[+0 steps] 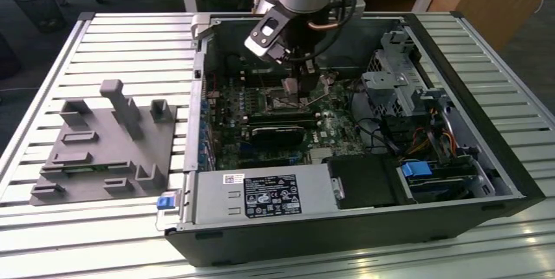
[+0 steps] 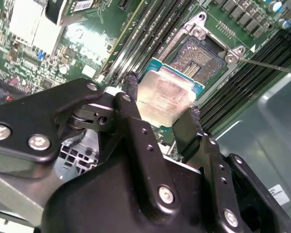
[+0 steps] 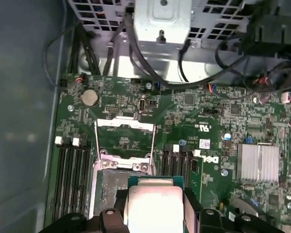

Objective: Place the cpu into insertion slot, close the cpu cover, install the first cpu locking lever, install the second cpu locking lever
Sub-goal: 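Place the cpu into insertion slot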

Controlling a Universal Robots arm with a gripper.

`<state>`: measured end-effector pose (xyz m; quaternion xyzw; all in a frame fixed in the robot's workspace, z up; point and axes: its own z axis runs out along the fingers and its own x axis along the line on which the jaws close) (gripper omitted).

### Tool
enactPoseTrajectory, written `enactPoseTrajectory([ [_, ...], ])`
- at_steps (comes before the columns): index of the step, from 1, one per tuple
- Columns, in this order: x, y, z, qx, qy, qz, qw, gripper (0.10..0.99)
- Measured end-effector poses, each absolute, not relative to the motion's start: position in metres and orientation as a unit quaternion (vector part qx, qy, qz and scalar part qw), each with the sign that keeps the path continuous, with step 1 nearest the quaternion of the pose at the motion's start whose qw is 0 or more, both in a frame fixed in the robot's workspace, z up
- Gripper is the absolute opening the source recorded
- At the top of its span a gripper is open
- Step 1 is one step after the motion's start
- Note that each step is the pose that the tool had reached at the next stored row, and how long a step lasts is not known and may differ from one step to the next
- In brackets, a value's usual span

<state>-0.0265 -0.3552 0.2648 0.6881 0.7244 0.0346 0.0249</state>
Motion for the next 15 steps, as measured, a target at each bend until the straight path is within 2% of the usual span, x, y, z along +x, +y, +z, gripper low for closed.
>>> enactPoseTrajectory([
  [15,-0.031,-0.337,0.248,0.704,0.709,0.034,0.026,0.537],
])
